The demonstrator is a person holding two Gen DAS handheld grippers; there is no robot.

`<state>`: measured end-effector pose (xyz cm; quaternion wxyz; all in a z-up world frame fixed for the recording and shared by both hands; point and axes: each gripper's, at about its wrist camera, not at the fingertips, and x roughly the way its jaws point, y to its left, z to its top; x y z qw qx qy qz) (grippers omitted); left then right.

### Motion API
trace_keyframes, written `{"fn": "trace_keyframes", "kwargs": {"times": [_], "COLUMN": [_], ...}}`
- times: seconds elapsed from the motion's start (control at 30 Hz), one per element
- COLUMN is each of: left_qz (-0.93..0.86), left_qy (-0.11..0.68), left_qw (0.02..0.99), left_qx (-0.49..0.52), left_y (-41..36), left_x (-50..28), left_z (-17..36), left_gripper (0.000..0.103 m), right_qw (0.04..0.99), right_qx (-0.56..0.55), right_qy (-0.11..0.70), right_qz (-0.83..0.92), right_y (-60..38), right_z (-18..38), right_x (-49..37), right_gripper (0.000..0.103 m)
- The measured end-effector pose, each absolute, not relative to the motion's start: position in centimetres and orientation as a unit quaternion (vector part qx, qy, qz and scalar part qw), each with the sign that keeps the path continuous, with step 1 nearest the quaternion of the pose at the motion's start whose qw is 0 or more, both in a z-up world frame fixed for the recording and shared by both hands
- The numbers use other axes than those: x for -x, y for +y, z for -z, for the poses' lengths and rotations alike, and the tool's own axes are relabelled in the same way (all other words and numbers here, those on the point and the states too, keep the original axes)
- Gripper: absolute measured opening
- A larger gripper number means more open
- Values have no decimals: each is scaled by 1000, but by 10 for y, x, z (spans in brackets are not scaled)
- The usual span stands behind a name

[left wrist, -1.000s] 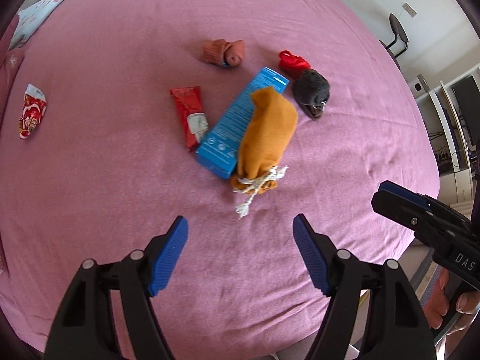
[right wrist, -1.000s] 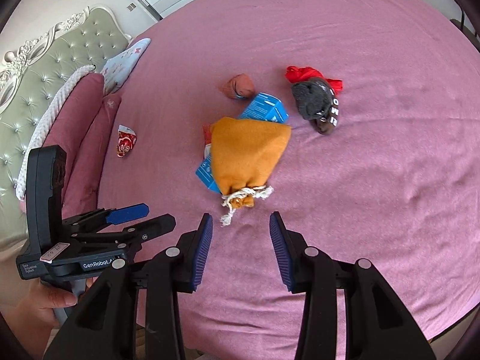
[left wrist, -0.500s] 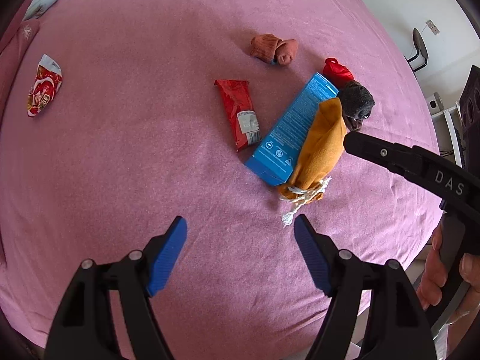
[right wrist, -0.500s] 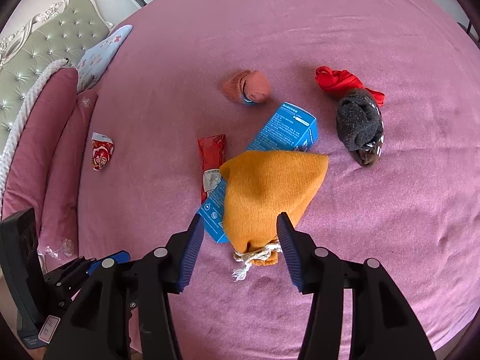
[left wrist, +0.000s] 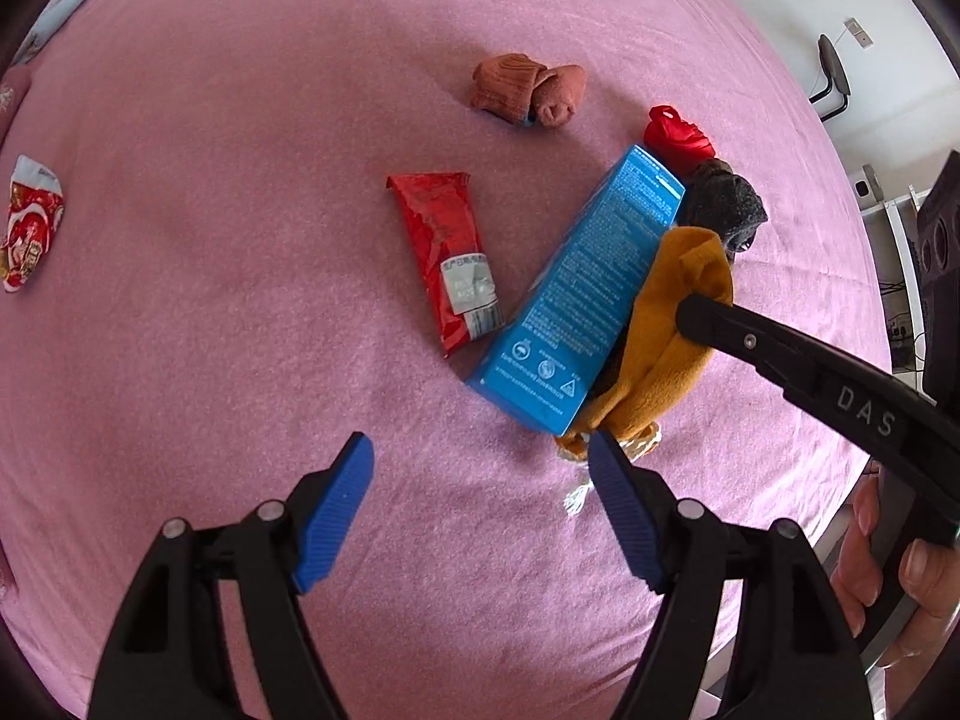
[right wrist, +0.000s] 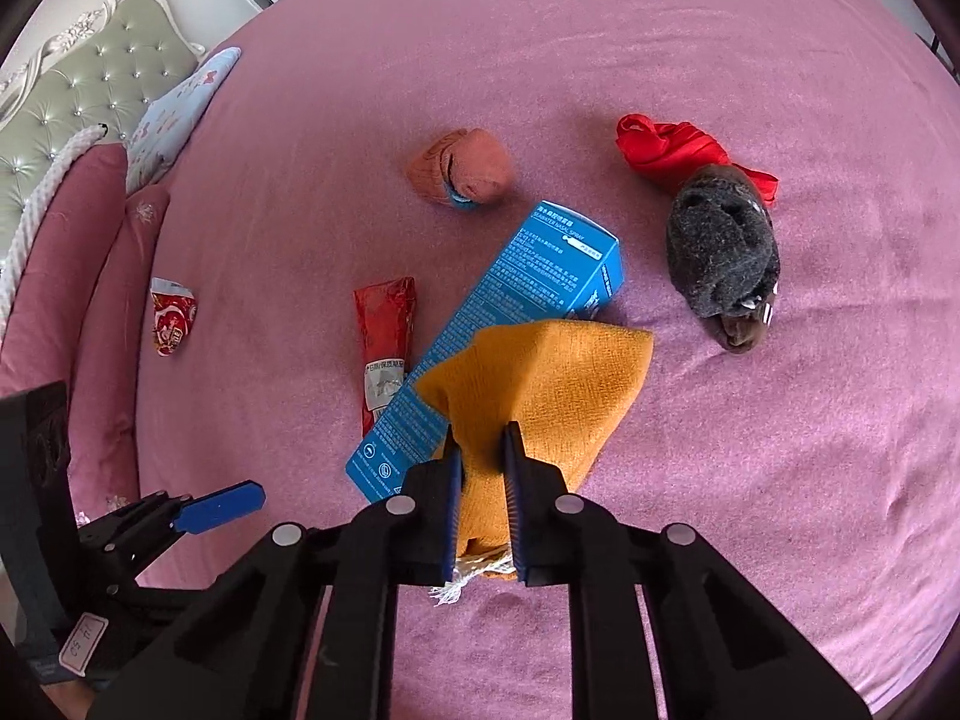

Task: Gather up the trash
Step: 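Grasp the mustard cloth bag with the right tool while the left tool grasps the blue box, then carry the bag and blue box over the yellow bucket and open both tools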

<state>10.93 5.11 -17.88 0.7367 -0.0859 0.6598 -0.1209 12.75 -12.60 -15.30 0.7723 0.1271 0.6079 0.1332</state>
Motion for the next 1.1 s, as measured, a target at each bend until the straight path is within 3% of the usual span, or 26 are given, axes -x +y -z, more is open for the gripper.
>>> {"fn": "trace_keyframes", "kwargs": {"times": [0.6, 0.77, 1.1], "left_qz": [180, 180, 181], "left_qy": [681, 690, 686], "left_qw": [709, 698, 704], "left_qx": [-25, -53, -28], "left_y": [-55, -69, -67], "left_x": [-188, -199, -180], "left_z": [212, 226, 212], "left_gripper": [74, 51, 49], "right_qw": [765, 761, 769], "right_qx": [-201, -216, -216], "right_qy": [597, 596, 587], "right_qz": [-137, -133, -130], "right_y": [-217, -223, -227], "right_z": [146, 150, 139], "right_x": [-101, -97, -90], "right_gripper": [11, 12, 11]}}
